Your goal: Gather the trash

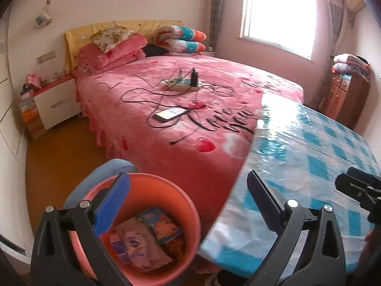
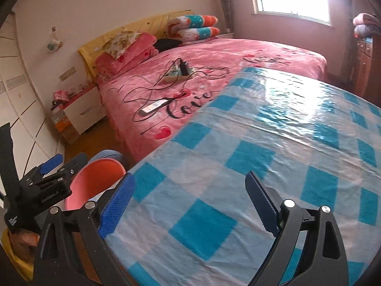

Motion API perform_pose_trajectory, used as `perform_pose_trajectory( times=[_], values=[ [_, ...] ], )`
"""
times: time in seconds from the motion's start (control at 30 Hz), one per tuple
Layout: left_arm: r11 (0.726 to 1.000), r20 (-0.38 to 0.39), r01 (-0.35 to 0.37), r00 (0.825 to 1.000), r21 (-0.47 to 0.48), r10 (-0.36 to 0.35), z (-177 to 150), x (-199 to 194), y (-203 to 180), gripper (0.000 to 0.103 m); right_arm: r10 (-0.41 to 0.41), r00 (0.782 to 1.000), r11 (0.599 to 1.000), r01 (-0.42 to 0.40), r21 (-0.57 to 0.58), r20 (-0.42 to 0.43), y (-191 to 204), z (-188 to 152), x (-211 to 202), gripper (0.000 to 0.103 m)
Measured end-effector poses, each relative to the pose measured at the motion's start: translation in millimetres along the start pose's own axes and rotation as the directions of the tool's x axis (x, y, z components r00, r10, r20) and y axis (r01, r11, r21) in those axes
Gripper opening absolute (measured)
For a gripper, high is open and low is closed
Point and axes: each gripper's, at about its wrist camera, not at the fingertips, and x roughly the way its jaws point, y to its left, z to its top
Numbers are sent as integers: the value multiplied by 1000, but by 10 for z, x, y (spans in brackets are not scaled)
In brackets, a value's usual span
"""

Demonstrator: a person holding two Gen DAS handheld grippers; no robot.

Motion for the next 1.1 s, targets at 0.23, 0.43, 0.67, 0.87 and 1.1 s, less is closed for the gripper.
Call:
perform_pose_trajectory(
  times=[0.23,0.43,0.67,0.87,1.1],
  values=[
    [998,-34,53,998,19,-52,22,27,-343,99,-41,999,998,39,48,33,-295,-17,-167,92],
    [996,-48,78,996,52,-75,36,49,-618,99,-80,995,994,75,84,61,-551,-31,-301,92],
    [991,-59,110,993,77,-106,60,76,-919,99,-123,988,985,111,129,89,-852,-59,-444,92],
    [984,-63,137,989,110,-130,88,110,-1248,99,-172,978,975,152,160,119,-1103,-71,-596,92],
    [973,-60,168,985,156,-161,121,134,-1651,99,-229,963,960,200,194,139,-1377,-97,-742,92]
  ],
)
